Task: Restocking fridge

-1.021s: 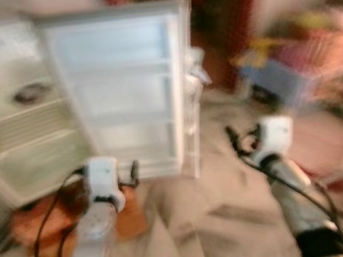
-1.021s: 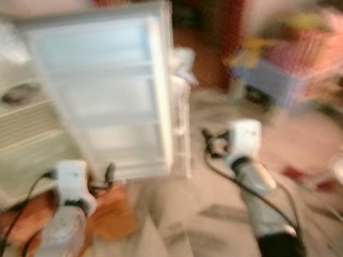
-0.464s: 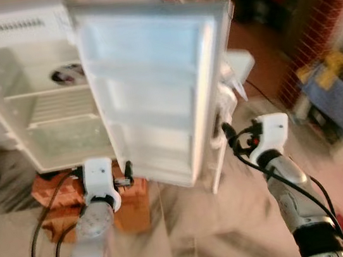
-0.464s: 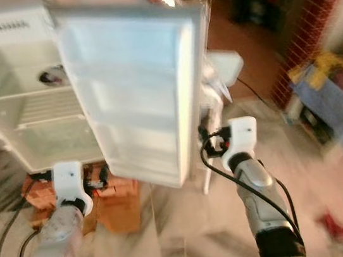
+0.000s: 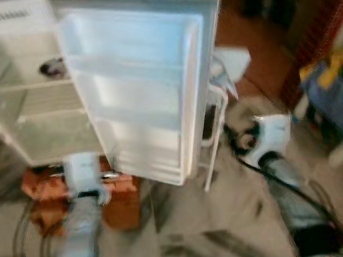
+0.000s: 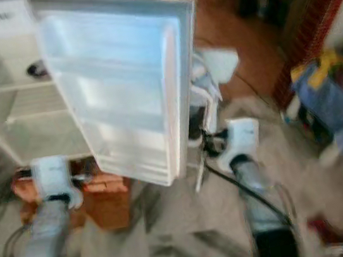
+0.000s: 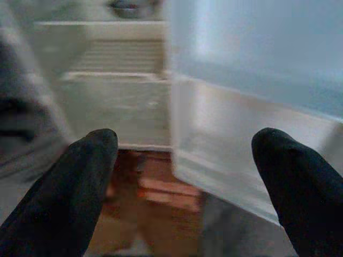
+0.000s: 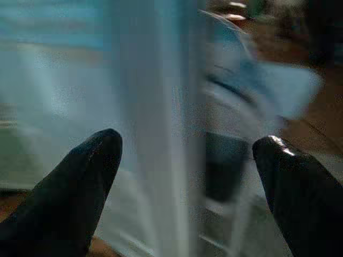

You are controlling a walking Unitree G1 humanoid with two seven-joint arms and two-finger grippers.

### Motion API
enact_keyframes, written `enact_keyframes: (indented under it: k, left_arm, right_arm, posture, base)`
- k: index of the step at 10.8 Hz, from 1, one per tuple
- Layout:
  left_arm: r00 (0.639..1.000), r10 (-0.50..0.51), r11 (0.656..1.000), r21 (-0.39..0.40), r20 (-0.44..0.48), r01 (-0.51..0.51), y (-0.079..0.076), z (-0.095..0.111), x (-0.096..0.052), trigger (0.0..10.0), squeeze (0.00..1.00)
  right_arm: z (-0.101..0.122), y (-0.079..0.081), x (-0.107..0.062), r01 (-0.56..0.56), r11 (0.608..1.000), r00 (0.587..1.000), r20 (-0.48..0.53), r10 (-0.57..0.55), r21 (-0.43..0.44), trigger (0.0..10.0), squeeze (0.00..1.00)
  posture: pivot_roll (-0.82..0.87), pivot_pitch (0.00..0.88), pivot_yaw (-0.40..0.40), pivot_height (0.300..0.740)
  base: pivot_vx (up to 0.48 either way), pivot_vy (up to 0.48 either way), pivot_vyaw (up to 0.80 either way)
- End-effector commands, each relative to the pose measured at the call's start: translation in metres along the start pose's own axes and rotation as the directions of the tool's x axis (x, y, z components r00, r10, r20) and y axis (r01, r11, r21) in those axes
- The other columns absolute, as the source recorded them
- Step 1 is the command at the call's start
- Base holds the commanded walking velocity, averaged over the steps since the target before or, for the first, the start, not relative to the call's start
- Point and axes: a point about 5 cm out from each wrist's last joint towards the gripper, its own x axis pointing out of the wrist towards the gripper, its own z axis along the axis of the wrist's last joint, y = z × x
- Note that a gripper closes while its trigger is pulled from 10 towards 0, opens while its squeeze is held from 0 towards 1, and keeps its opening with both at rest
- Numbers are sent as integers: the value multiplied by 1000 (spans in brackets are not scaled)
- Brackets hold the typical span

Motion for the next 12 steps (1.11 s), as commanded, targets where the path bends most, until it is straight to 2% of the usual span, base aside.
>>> enact_keyframes:
  k: [1,3,5,6,9,12]
  left_arm:
    - [1000,-1,1000,-9,-6,1,-3,-1,-1,10000,0]
    - [1000,11,1000,-12,-10,-11,-4,-2,-2,10000,0]
    - [999,26,1000,-18,-29,-26,-3,-5,-2,10000,0]
    - [999,35,999,-19,-38,-35,0,-6,-1,10000,0]
    - [997,44,999,-18,-62,-46,3,-11,-2,10000,0]
    - [997,20,999,-42,-77,-23,-2,-13,-2,10000,0]
  right_arm:
    - [5,-4,2,4,1000,1000,14,-4,-11,10000,0]
    - [5,-4,3,-8,1000,1000,11,8,-25,10000,0]
    - [7,0,4,-18,999,1000,23,19,-36,10000,0]
    - [6,-1,5,-4,999,1000,19,5,-50,10000,0]
    - [4,-5,5,34,999,999,13,-34,-40,10000,0]
    - [3,-13,5,80,995,997,12,-80,-59,10000,0]
  posture:
    - [82,0,-36,740]
    - [83,0,-38,740]
    - [82,0,-37,740]
    - [81,0,-37,740]
    - [82,0,-37,740]
    - [82,0,-37,740]
  base:
    - [0,-442,663]
    - [0,-433,653]
    - [306,-367,666]
    - [420,0,631]
    - [471,0,0]
    - [352,0,0]
